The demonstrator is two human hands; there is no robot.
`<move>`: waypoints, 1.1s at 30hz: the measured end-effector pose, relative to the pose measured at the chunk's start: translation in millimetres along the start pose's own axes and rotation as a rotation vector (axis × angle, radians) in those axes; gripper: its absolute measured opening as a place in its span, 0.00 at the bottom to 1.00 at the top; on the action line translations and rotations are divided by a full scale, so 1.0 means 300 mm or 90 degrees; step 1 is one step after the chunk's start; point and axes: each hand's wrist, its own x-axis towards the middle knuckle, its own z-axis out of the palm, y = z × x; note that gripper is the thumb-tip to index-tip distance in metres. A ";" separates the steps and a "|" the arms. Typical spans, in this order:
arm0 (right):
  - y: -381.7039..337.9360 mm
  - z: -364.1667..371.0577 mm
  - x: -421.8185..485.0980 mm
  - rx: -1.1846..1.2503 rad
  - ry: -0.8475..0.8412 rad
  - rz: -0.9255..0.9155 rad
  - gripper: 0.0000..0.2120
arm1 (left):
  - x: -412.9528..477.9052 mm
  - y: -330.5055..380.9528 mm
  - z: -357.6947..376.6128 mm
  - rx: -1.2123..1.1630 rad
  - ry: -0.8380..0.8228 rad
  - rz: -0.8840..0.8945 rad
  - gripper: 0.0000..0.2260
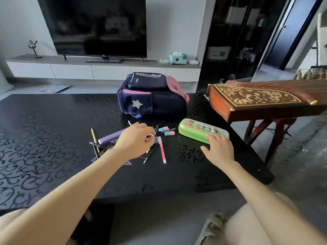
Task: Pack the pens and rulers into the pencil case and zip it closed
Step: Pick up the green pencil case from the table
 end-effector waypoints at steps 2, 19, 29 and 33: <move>0.026 0.018 0.034 -0.033 -0.042 0.053 0.27 | 0.023 0.000 0.025 -0.027 0.002 -0.014 0.07; 0.184 0.136 0.298 0.171 -0.253 0.205 0.43 | 0.137 -0.041 0.169 -0.261 -0.096 -0.191 0.05; -0.242 -0.105 0.007 0.934 -0.560 0.263 0.19 | 0.156 0.067 0.193 -0.891 -0.165 -0.466 0.43; -0.334 -0.145 -0.037 0.796 -0.472 0.105 0.17 | 0.126 0.042 0.167 -0.893 -0.085 -0.528 0.37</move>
